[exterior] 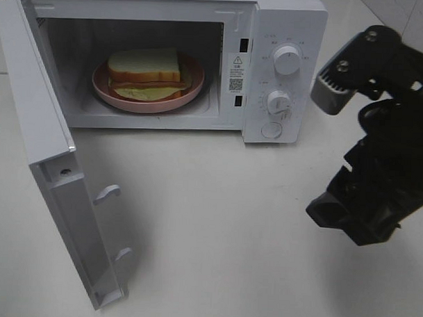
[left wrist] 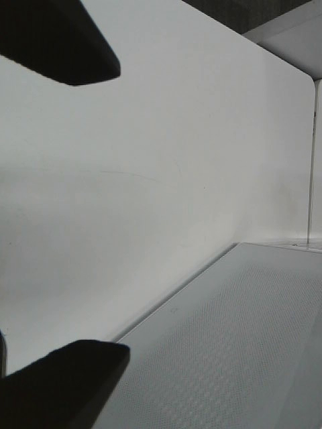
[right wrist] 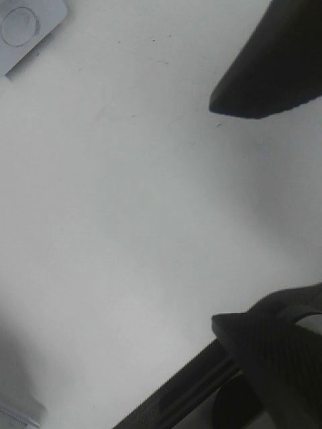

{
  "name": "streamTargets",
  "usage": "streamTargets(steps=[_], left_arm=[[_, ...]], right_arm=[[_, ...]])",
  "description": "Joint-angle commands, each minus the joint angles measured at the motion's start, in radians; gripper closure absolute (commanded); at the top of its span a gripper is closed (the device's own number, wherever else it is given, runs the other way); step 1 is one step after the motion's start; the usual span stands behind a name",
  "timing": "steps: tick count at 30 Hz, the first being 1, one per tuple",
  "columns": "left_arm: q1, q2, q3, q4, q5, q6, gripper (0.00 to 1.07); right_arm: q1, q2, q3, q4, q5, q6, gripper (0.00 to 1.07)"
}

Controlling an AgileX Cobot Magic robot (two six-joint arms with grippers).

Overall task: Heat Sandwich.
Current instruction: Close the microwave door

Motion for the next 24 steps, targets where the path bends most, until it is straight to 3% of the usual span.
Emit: streamTargets(steps=[1, 11, 24], left_arm=[[0.002, -0.007, 0.002, 0.0, -0.008, -0.004, 0.09], [0.002, -0.007, 0.002, 0.0, -0.008, -0.004, 0.09], [0.002, -0.007, 0.002, 0.0, -0.008, -0.004, 0.09]], right_arm=[[0.003, -0.101, 0.003, -0.002, 0.121, 0.036, 0.31], [0.003, -0.321, 0.003, -0.003, 0.367, 0.075, 0.31], [0.002, -0.607, 0.005, -0.014, 0.526, 0.129, 0.31]])
